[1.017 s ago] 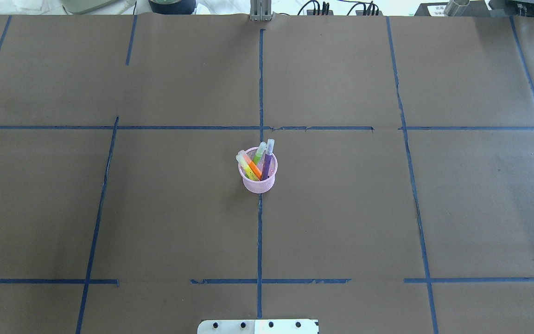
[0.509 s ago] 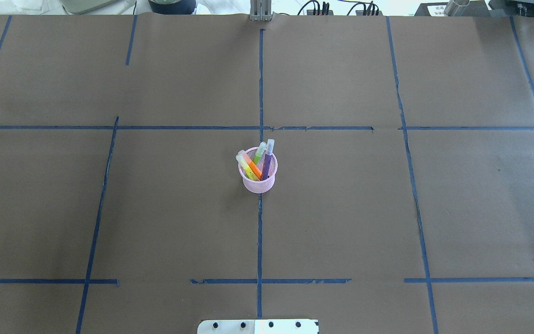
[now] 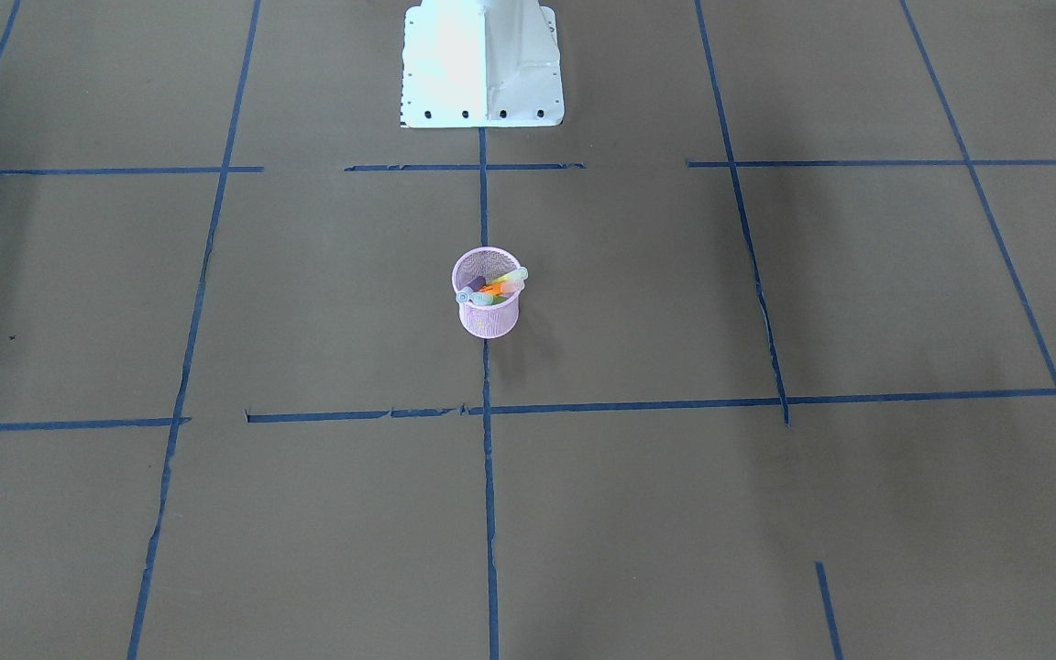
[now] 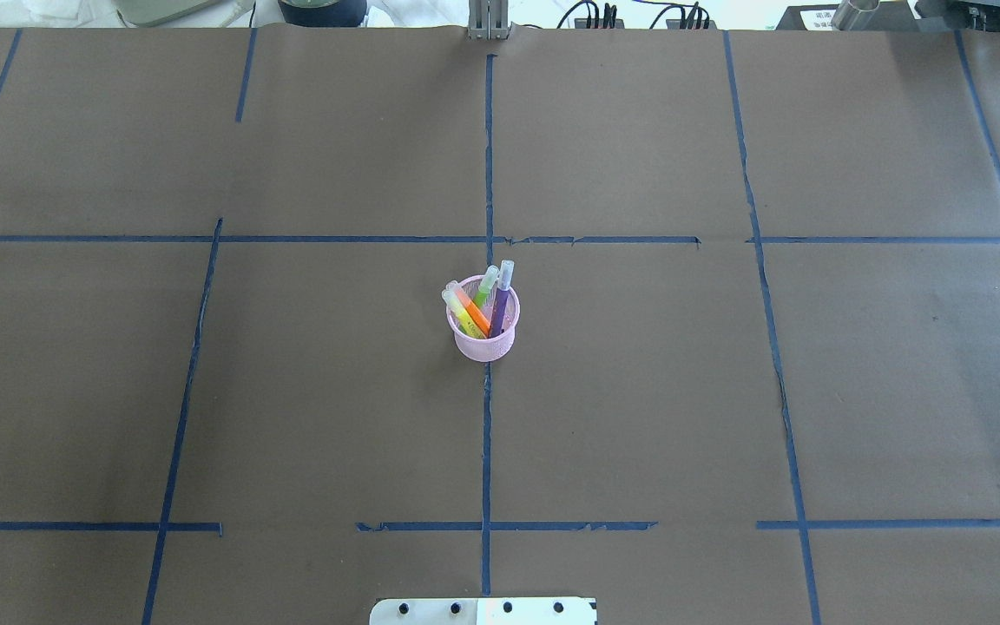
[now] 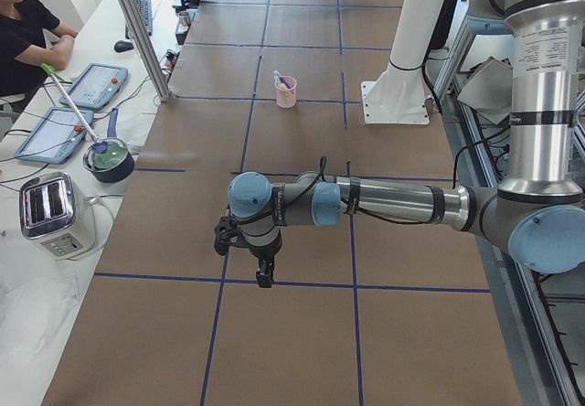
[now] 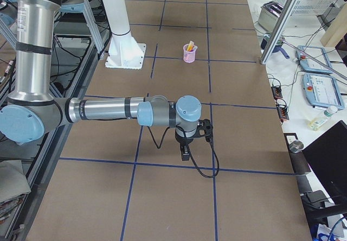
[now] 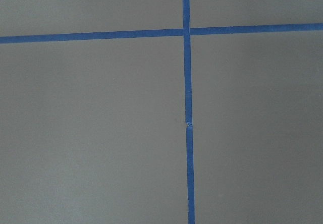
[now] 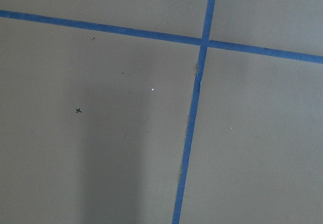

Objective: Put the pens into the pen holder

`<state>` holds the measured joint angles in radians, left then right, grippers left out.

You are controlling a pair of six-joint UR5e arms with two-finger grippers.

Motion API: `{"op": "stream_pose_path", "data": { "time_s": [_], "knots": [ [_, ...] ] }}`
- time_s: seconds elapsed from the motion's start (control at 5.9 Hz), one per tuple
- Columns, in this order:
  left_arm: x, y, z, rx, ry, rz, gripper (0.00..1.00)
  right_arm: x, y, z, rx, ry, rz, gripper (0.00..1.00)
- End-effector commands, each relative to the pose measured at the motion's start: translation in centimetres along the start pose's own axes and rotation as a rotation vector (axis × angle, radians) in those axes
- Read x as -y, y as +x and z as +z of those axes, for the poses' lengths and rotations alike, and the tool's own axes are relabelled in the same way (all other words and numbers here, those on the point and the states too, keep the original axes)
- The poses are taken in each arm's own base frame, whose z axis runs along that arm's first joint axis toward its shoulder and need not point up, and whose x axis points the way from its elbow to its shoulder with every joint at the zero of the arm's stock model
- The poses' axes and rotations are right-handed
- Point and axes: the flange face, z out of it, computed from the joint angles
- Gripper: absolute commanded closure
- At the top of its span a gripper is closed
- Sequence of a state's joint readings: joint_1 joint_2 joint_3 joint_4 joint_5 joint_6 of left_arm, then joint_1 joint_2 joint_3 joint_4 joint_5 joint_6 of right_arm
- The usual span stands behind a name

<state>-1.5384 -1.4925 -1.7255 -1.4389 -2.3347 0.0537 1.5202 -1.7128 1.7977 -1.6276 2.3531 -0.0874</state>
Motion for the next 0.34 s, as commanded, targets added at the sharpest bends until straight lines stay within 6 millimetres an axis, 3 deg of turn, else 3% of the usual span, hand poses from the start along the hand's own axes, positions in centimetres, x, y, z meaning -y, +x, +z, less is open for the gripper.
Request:
{"op": "stream_pose_path", "data": {
  "time_s": [0.0,0.17],
  "knots": [
    [0.06,0.20,0.27,0.000,-0.006,0.003,0.00,-0.02,-0.04,-0.04,0.000,0.001,-0.001,0.00],
    [0.01,0.25,0.42,0.000,-0.009,0.004,0.00,-0.04,0.06,0.07,0.000,-0.001,0.001,0.00]
  ]
}}
